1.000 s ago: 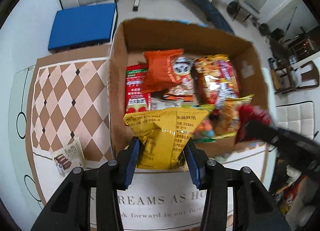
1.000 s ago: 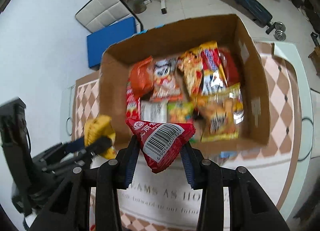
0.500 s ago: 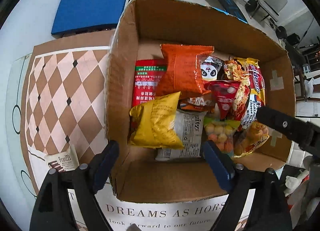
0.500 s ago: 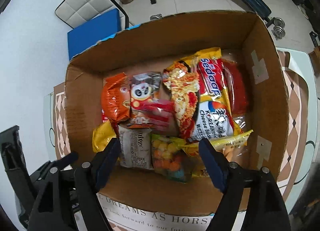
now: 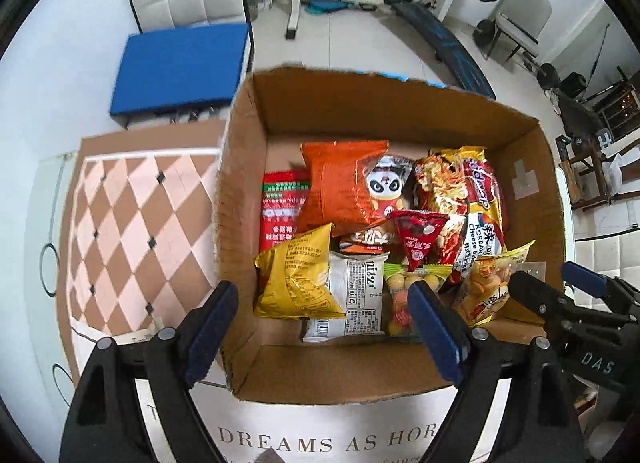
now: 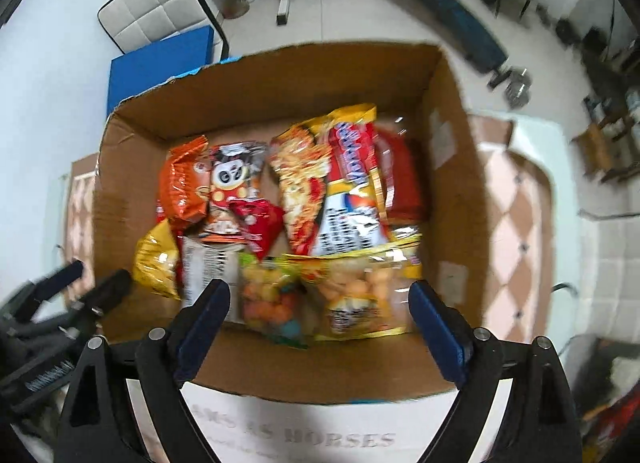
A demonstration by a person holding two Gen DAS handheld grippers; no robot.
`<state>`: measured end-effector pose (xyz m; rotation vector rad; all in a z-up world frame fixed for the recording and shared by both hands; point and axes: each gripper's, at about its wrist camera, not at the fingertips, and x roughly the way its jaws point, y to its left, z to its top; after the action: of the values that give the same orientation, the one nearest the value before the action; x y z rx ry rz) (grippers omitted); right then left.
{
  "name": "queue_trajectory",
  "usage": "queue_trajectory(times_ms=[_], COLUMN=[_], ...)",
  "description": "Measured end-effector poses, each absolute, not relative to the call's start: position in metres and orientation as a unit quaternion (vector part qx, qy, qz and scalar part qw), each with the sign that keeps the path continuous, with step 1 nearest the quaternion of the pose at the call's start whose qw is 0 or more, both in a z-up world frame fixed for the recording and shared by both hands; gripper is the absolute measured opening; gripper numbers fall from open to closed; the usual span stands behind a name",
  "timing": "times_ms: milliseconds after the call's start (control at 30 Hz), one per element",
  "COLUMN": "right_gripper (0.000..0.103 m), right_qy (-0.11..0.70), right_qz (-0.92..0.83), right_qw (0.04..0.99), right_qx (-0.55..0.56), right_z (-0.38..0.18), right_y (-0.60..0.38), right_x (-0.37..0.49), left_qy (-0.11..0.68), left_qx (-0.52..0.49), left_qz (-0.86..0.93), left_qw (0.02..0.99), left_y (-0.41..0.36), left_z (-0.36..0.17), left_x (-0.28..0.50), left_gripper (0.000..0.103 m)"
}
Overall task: Organize snacks
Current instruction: 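Carry both snacks into the box and open both tools to release, then grasp the white Franzzi cookie pack with the left tool while the right tool grasps the small clear pouch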
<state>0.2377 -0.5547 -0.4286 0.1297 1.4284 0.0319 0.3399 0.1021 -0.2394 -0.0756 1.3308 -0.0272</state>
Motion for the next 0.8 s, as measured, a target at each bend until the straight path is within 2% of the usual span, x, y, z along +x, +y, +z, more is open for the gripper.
queue_trajectory(times_ms=[533, 800], right_gripper=[0.094, 0.097], right_qy=[0.580, 0.574], right_qz=[-0.004, 0.004], right_qw=[0.813, 0.814], right_qx=[0.048, 0.084], right_z=[-0.357, -0.345], right_y=[-0.563, -0.572], right_x=[0.154, 0.121], left_qy=[0.531, 0.514], left_qx=[-0.018, -0.020], left_qz=[-0.010, -0.005], left_qw=[0.847, 0.857], left_y=[0.081, 0.078], left_z=[-0.173, -0.164], left_x=[0.264, 0.239], left_gripper=[0.087, 0.087])
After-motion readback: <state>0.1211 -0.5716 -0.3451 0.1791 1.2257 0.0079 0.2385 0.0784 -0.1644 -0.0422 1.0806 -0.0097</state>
